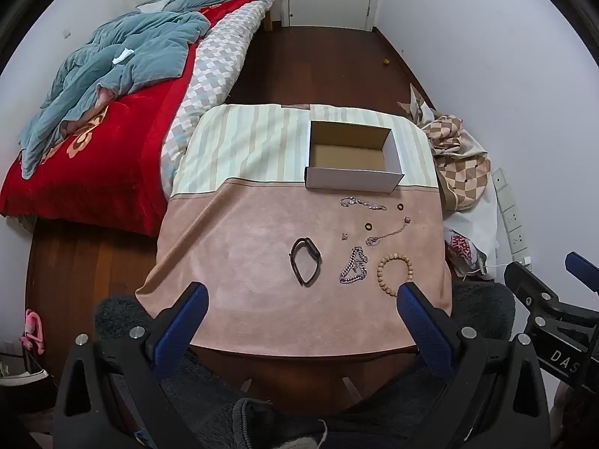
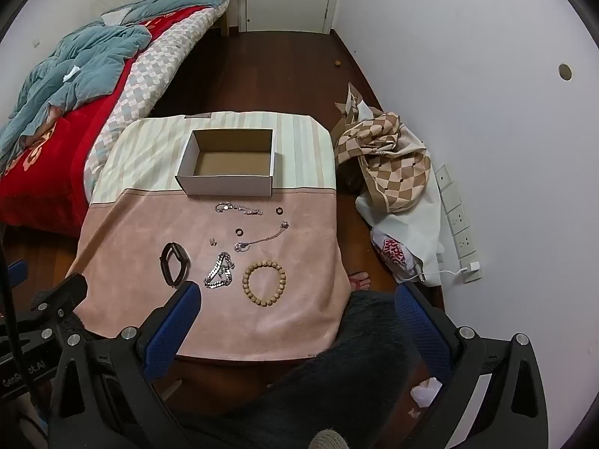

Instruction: Organize jewelry

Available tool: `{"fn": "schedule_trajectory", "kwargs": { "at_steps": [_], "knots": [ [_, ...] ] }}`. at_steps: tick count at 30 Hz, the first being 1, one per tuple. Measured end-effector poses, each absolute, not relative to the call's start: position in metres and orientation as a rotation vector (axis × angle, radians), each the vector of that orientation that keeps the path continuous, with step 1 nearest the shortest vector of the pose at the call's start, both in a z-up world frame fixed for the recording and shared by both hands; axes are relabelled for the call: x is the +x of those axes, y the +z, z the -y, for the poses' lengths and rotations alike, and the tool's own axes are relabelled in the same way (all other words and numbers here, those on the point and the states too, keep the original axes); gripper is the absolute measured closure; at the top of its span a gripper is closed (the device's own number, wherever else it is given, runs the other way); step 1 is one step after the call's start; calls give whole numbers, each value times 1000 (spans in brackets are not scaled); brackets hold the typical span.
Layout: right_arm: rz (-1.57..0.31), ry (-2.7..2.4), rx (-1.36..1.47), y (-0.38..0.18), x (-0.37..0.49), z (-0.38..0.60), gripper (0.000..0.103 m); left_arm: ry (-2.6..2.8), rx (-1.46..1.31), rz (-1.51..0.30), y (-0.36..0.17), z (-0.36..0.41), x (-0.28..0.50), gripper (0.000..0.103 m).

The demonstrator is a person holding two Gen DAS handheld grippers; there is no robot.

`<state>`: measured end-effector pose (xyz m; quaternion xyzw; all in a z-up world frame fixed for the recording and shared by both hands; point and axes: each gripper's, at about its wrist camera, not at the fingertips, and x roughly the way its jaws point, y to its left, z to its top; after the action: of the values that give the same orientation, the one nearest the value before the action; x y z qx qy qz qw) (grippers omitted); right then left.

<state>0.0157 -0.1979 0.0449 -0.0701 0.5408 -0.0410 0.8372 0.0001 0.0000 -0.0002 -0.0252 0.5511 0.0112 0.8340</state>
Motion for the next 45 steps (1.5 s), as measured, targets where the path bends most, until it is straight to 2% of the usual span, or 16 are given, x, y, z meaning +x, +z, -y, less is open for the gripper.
{"fn": "schedule_trajectory", "kwargs": {
  "at_steps": [45],
  "knots": [
    [-1130,-90,-152,56,13,199,0,28,-41,-1140,11,5,0,0]
  ]
}}
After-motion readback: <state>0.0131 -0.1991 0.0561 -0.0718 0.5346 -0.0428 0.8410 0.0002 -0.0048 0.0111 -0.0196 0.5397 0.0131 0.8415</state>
